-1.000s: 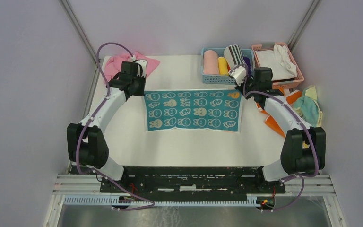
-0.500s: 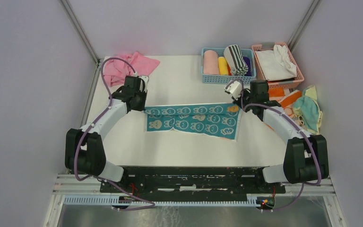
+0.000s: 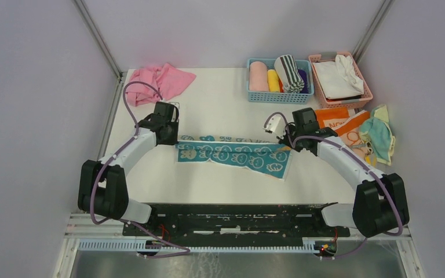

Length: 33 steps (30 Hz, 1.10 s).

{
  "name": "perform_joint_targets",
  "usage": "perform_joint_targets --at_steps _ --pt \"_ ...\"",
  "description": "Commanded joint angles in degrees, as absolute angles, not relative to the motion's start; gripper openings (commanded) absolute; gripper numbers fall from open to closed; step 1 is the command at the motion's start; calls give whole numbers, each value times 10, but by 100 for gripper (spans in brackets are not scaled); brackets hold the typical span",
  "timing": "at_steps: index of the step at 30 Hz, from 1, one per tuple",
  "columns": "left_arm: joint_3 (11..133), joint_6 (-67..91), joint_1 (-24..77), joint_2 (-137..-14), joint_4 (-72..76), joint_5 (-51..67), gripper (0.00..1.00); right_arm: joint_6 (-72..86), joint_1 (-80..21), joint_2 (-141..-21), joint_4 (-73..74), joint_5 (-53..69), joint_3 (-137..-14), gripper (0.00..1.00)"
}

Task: Roll the towels
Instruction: Fold the towel at the center of the board.

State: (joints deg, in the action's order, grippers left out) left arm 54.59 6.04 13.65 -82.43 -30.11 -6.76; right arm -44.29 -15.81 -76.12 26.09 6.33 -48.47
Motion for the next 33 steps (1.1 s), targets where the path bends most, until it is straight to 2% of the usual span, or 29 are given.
perform_joint_targets --at_steps 1,4,10,13,17,19,21,25,27,29,33 --pt "532 111 137 -807 -294 -86 6 -467 -186 -740 416 61 -516 1" --pt "517 133 137 -797 -291 -79 11 -470 -194 -766 498 59 -546 2" --pt "487 190 137 -750 -292 -109 18 -464 -215 -757 578 100 -579 11" --pt "476 219 137 -723 -287 -125 20 -459 -223 -746 628 123 -601 22" --pt "464 245 136 -691 -284 -137 32 -453 -239 -743 694 193 -635 34" --pt "463 245 136 -674 -286 -144 37 -452 -249 -736 704 224 -643 44" --pt "464 246 136 -660 -291 -153 44 -441 -261 -724 707 239 -646 46" --pt "474 247 136 -642 -290 -150 53 -344 -269 -693 640 242 -637 49" --pt "488 243 137 -645 -292 -135 56 -238 -270 -681 578 228 -631 53" --pt "504 238 137 -655 -293 -113 58 -146 -270 -688 542 205 -634 50" --pt "532 234 139 -691 -293 -57 62 9 -269 -714 530 120 -626 50"
